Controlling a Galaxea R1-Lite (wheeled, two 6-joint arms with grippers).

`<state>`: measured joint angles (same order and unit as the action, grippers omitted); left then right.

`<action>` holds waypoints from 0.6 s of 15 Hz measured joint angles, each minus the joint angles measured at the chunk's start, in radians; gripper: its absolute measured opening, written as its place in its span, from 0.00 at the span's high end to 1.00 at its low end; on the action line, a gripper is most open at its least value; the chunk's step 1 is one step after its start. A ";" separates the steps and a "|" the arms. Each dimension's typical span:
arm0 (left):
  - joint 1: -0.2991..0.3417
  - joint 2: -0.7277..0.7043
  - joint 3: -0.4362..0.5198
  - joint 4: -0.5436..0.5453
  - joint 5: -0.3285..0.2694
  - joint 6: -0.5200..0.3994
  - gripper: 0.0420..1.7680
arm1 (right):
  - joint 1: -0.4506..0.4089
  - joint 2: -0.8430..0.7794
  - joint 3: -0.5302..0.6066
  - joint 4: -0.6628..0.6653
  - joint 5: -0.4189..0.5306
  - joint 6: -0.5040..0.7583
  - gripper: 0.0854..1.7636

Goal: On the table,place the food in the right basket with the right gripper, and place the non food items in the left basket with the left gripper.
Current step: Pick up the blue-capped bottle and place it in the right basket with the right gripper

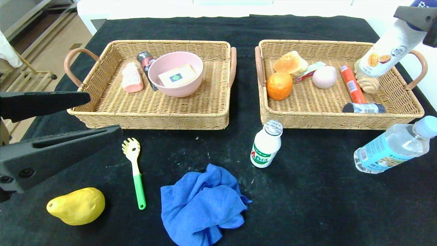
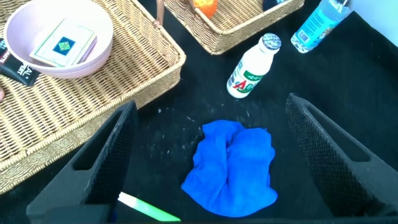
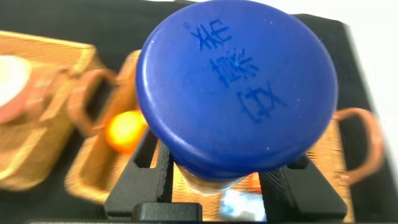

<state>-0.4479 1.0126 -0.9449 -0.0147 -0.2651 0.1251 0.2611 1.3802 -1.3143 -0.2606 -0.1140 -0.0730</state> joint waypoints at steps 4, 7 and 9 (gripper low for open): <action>0.000 0.000 0.000 0.001 0.000 0.000 0.03 | -0.121 0.056 -0.048 0.000 0.032 0.015 0.56; 0.000 -0.001 0.001 0.003 -0.002 0.000 0.03 | -0.187 0.084 -0.054 0.000 0.032 0.018 0.56; 0.000 -0.001 0.001 0.003 -0.002 0.000 0.03 | -0.226 0.101 -0.054 0.000 0.033 0.043 0.56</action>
<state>-0.4479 1.0113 -0.9434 -0.0119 -0.2668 0.1251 0.0349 1.4811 -1.3687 -0.2602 -0.0813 -0.0302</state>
